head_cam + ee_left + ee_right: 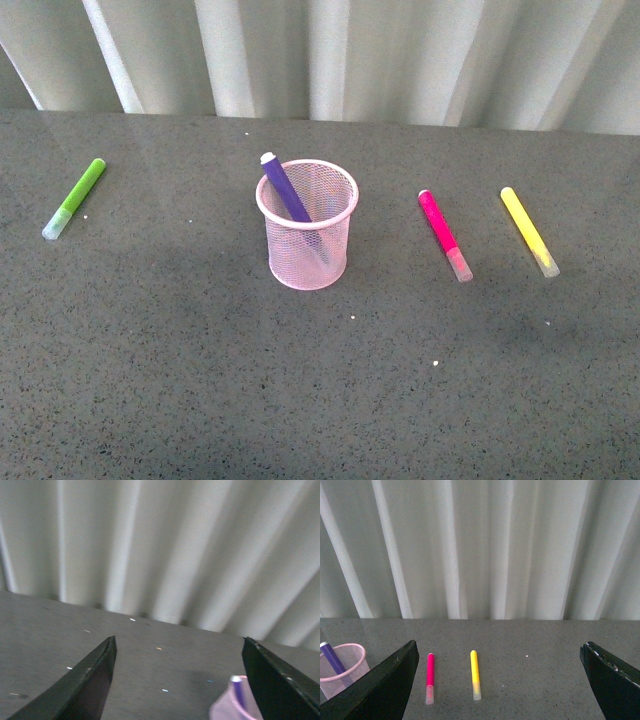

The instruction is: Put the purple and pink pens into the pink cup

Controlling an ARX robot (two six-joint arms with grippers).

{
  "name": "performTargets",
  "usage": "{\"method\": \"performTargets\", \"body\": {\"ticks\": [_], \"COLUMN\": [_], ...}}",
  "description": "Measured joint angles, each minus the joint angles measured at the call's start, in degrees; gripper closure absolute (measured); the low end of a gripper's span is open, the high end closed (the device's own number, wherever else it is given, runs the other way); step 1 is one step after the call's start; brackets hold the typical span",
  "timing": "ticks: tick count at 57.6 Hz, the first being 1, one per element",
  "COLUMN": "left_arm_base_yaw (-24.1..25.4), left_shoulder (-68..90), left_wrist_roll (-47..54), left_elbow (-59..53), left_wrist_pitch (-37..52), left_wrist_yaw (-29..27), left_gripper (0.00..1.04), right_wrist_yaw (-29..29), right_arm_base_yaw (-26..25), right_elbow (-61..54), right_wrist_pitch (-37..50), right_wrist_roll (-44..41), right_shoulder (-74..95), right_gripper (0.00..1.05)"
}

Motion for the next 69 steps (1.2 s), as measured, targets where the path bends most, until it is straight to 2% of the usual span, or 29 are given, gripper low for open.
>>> {"method": "performTargets", "body": {"ticks": [5, 17, 23, 29, 69], "left_arm_base_yaw": [0.74, -1.20, -5.95, -7.19, -7.19], "left_shoulder": [-4.35, -9.46, -12.79, -15.96, -30.77], "left_wrist_roll": [5.81, 9.09, 9.44, 9.90, 10.08], "left_elbow": [-3.82, -7.13, -8.61, -9.75, -13.05], "left_wrist_pitch": [-0.15, -1.97, -3.72, -5.64, -16.26], "left_wrist_yaw": [-0.76, -2.73, -8.39, -8.44, -8.59], "left_gripper": [0.46, 0.79, 1.00, 1.01, 1.01], "right_wrist_yaw": [0.00, 0.00, 0.00, 0.00, 0.00], "right_arm_base_yaw": [0.00, 0.00, 0.00, 0.00, 0.00], "right_elbow": [0.00, 0.00, 0.00, 0.00, 0.00], "right_wrist_pitch": [0.00, 0.00, 0.00, 0.00, 0.00], "right_wrist_roll": [0.00, 0.00, 0.00, 0.00, 0.00], "right_shoulder": [0.00, 0.00, 0.00, 0.00, 0.00], "right_gripper": [0.07, 0.07, 0.07, 0.07, 0.07]}}
